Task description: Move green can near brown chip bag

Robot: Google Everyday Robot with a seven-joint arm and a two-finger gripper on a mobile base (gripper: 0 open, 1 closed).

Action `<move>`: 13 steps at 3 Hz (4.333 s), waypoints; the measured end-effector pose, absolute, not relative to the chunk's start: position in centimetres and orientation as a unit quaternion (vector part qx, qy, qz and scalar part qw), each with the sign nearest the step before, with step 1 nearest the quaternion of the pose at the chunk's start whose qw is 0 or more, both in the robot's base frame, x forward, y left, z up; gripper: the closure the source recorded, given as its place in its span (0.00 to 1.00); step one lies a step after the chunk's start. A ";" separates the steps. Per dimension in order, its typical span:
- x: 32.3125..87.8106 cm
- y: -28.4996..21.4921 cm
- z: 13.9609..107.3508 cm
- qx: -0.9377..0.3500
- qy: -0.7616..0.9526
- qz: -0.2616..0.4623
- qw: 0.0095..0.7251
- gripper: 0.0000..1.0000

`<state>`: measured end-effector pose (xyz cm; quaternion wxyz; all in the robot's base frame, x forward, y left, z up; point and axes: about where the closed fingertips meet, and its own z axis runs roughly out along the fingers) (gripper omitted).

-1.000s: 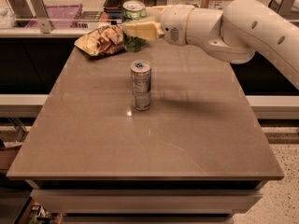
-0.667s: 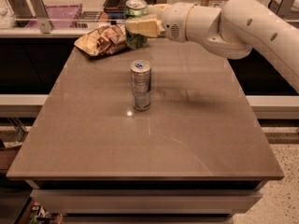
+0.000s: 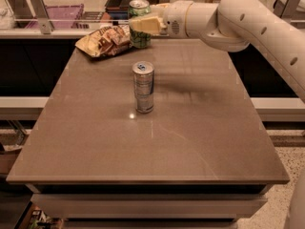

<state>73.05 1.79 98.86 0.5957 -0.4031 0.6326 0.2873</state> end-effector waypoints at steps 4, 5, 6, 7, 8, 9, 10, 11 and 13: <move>77.7 2.9 93.3 -0.380 0.661 0.276 0.584 1.00; 78.0 3.4 91.7 -0.373 0.669 0.268 0.584 1.00; 78.2 3.6 90.4 -0.365 0.673 0.265 0.586 1.00; 78.7 3.6 89.6 -0.357 0.670 0.265 0.594 1.00; 78.9 3.7 89.1 -0.358 0.671 0.268 0.592 0.82; 78.9 4.0 89.1 -0.359 0.671 0.269 0.591 0.59; 78.9 4.3 89.1 -0.360 0.670 0.271 0.590 0.36; 78.8 4.6 89.0 -0.361 0.669 0.272 0.590 0.12; 78.8 4.9 89.0 -0.362 0.669 0.274 0.589 0.00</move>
Offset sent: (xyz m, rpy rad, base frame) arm 0.0490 0.0075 -0.0464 0.0240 0.0460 -0.0190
